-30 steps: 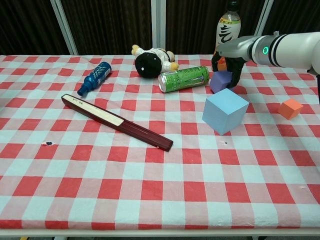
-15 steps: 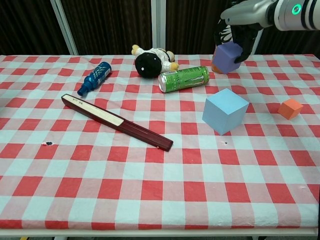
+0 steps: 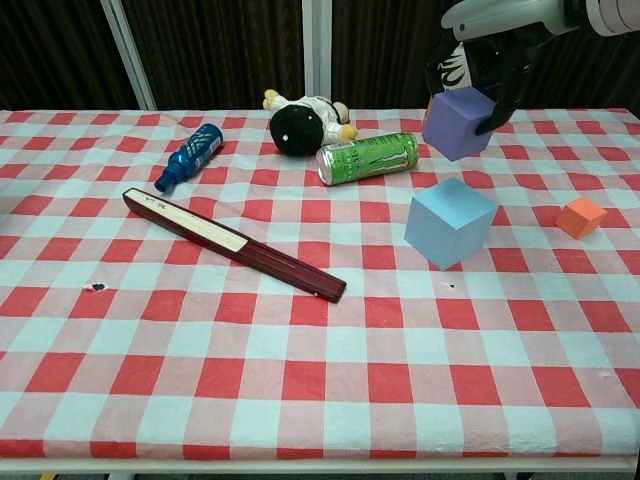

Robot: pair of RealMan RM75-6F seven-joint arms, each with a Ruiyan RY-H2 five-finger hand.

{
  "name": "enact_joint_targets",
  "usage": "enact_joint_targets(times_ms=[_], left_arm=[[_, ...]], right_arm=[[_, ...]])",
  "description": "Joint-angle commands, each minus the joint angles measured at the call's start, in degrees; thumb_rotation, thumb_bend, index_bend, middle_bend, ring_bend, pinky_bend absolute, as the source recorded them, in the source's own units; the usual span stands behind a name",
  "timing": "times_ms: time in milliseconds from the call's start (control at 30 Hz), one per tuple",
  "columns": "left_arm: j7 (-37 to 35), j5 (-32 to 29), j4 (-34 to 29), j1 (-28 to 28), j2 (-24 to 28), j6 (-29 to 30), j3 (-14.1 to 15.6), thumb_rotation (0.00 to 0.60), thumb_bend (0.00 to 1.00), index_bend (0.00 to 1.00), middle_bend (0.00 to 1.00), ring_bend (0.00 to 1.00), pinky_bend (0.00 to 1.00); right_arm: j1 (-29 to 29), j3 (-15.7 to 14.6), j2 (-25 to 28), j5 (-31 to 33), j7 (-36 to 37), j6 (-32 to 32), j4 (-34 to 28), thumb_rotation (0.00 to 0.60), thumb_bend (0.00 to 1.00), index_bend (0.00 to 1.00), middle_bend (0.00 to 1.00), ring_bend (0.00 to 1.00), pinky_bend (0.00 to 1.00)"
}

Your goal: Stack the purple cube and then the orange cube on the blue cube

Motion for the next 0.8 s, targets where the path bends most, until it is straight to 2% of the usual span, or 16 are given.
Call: enact_joint_targets(times_ms=[33, 433, 800], left_arm=[[-0.2, 0.0, -0.3, 0.2, 0.2, 0.2, 0.1, 0.6, 0.0, 0.18, 0.17, 0.08, 0.2], [-1.0, 0.3, -0.8, 0.8, 0.6, 0.7, 0.2, 0.6, 0.0, 0.18, 0.17, 0.08, 0.2], [-1.8, 0.3, 0.3, 0.8, 0.4, 0.3, 0.3, 0.6, 0.0, 0.18, 0.17, 0.08, 0.2]], right_arm=[[1.1, -1.9, 0.3, 1.8, -2.1, 2.4, -2.2, 0.6, 0.13, 0.52, 1.0, 0.99, 0.95], [2.8, -6.2, 0.3, 6.7, -5.4, 5.9, -6.6, 0.6, 0.13, 0.52, 1.0, 0.99, 0.95], [3.0, -7.4, -2.8, 8.0, -4.7, 6.4, -4.0, 0.6, 0.13, 0.52, 1.0, 0.99, 0.95]])
